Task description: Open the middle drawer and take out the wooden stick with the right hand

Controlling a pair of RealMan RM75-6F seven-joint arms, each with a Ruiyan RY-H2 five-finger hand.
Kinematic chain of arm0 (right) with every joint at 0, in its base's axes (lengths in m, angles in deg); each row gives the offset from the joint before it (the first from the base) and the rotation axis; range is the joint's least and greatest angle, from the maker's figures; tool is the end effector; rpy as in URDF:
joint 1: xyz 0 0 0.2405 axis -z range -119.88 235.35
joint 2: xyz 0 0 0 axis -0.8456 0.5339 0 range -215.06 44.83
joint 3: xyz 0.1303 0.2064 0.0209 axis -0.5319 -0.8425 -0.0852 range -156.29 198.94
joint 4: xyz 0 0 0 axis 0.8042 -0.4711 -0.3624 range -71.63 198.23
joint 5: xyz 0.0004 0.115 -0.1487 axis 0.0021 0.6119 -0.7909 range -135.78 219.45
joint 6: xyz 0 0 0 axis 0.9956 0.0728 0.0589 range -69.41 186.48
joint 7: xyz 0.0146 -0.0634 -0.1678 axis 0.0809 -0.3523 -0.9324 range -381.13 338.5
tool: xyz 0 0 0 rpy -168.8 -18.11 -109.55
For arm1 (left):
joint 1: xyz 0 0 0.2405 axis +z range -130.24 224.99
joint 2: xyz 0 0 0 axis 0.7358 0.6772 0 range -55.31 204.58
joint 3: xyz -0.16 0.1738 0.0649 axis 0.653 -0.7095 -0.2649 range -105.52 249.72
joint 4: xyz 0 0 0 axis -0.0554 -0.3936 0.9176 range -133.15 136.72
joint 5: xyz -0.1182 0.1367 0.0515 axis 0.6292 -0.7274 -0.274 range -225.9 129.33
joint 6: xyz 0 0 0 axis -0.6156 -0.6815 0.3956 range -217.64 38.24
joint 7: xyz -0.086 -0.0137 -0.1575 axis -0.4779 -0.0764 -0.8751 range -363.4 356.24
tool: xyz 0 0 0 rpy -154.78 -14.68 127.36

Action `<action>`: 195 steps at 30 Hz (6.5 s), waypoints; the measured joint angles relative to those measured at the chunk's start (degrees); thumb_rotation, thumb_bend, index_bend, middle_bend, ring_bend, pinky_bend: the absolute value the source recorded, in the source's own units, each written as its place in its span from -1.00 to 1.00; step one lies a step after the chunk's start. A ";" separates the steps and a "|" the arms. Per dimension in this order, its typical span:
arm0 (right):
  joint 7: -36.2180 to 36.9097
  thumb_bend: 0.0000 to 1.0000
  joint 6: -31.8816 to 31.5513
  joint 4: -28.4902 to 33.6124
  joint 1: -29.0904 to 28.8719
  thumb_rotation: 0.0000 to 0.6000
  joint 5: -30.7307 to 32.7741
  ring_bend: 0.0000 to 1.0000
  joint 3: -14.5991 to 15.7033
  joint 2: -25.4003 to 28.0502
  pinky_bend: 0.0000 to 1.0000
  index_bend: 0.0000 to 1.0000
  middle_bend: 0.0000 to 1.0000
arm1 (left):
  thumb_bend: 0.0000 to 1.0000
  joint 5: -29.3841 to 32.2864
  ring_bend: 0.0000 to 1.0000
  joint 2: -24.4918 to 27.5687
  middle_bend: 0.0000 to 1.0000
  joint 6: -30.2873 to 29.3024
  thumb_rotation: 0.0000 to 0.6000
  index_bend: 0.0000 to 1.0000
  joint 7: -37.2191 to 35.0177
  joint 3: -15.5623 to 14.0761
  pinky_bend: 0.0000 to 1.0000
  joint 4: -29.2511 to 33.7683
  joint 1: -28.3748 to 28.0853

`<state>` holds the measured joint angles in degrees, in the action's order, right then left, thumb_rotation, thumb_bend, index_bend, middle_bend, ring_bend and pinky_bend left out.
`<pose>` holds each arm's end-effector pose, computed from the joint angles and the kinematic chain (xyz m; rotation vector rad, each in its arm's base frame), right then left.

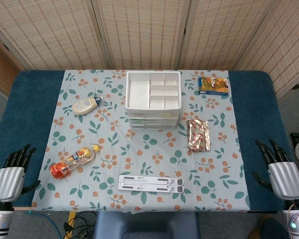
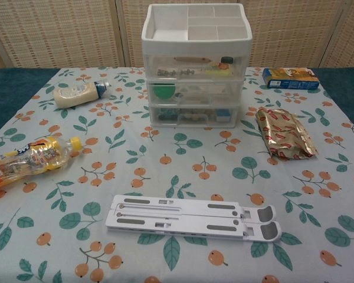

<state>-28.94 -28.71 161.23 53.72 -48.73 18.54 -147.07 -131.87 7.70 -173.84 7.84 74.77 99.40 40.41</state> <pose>-0.2640 -0.2080 0.1783 1.4500 -0.7924 0.9085 -0.2714 0.2219 0.1508 -1.4187 -0.8732 -0.8574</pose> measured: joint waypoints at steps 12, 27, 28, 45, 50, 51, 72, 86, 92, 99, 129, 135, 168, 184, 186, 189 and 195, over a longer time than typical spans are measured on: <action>0.30 -0.39 -0.12 -0.36 0.05 1.00 -0.40 -0.84 0.18 -0.17 -0.71 -1.00 -0.65 | -0.73 -0.23 -0.80 -0.12 -0.87 0.28 1.00 -0.81 0.10 0.13 -0.79 0.01 -0.26; -1.88 -0.39 6.37 2.34 -4.54 1.00 -2.16 -0.62 0.01 -0.17 -0.42 -1.00 -0.55 | -0.73 -0.26 -0.80 -0.06 -0.87 -0.05 1.00 -0.81 -0.77 0.05 -0.79 -0.57 0.11; -2.00 -0.39 7.15 2.57 -5.08 1.00 -2.17 -0.56 -0.05 -0.31 -0.35 -1.00 -0.52 | -0.73 -0.26 -0.80 -0.07 -0.87 -0.08 1.00 -0.81 -0.81 0.06 -0.79 -0.59 0.12; 10.65 -0.27 25.90 5.43 -16.55 1.00 8.00 0.56 -4.08 -6.40 0.77 -1.00 0.51 | -0.73 0.34 -0.80 -0.10 -0.87 0.37 1.00 -0.80 -1.09 0.21 -0.79 -1.26 0.14; 20.67 -0.22 33.30 5.05 -20.65 1.00 13.17 0.62 -6.38 -7.96 0.79 -0.98 0.57 | -0.73 0.45 -0.80 0.14 -0.87 0.21 1.00 -0.80 -1.18 0.34 -0.79 -1.24 0.21; 23.03 -0.20 35.07 4.72 -21.74 1.00 14.57 0.64 -7.09 -8.58 0.80 -0.98 0.58 | -0.73 0.49 -0.80 0.19 -0.87 0.15 1.00 -0.80 -1.23 0.37 -0.79 -1.25 0.25; 40.34 -0.12 48.49 -8.81 -35.13 1.00 25.45 0.78 -16.40 -24.08 0.90 -0.98 0.70 | -0.73 1.15 -0.80 0.57 -0.87 0.62 1.00 -0.80 -1.20 0.55 -0.79 -1.56 0.17; 40.72 -0.11 52.35 -15.28 -40.88 1.00 30.23 0.78 -19.25 -28.53 0.90 -0.98 0.70 | -0.73 1.49 -0.80 0.42 -0.87 0.87 1.00 -0.80 -1.16 0.53 -0.79 -1.89 0.18; 41.00 -0.10 53.15 -17.66 -42.18 1.00 30.90 0.78 -19.97 -30.31 0.90 -0.98 0.70 | -0.73 1.86 -0.80 0.45 -0.87 0.90 1.00 -0.80 -1.13 0.66 -0.79 -2.01 0.21; 41.58 -0.10 53.80 -20.09 -43.53 1.00 30.34 0.78 -20.61 -32.05 0.90 -0.98 0.70 | -0.73 2.11 -0.80 0.36 -0.87 1.24 1.00 -0.80 -0.95 0.71 -0.79 -2.16 0.08; 43.67 -0.04 54.31 -22.70 -44.67 1.00 27.40 0.79 -20.47 -34.17 0.90 -0.79 0.70 | -0.73 3.10 -0.80 0.28 -0.87 2.23 1.00 -0.80 0.34 0.88 -0.79 -1.85 -0.51; 43.72 -0.04 53.76 -21.63 -44.02 1.00 26.92 0.79 -19.81 -33.73 0.90 -0.79 0.70 | -0.73 3.05 -0.80 0.27 -0.87 2.28 1.00 -0.80 0.29 0.82 -0.79 -1.84 -0.55; 40.90 -0.01 49.75 -10.81 -38.37 1.00 23.50 0.79 -13.37 -27.26 0.90 -0.98 0.70 | -0.73 2.46 -0.80 -0.09 -0.87 2.09 1.00 -0.80 -0.86 0.43 -0.79 -2.53 -0.34; 31.31 0.03 42.41 4.89 -33.71 1.00 17.93 0.79 -9.11 -14.17 0.90 -0.98 0.69 | -0.73 2.57 -0.80 -0.38 -0.87 2.74 1.00 -0.80 -0.56 0.42 -0.79 -2.59 -0.74; 29.76 0.03 40.53 6.48 -33.11 1.00 17.32 0.79 -9.29 -12.08 0.90 -0.98 0.69 | -0.73 2.51 -0.80 -0.51 -0.87 2.85 1.00 -0.80 -0.41 0.44 -0.79 -2.51 -0.87; 28.21 0.03 39.92 7.17 -33.09 1.00 18.02 0.79 -10.03 -10.36 0.90 -0.98 0.69 | -0.73 2.40 -0.80 -0.75 -0.87 3.11 1.00 -0.80 -0.08 0.45 -0.79 -2.39 -1.13; 25.57 0.03 42.01 6.01 -35.08 1.00 22.99 0.79 -11.30 -9.31 0.90 -0.98 0.69 | -0.73 2.67 -0.80 -0.91 -0.87 3.35 1.00 -0.80 0.34 0.49 -0.79 -2.33 -1.29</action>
<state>-3.37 13.29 167.24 18.64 -25.74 7.24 -156.38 -129.20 6.79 -170.49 8.17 75.25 97.08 39.12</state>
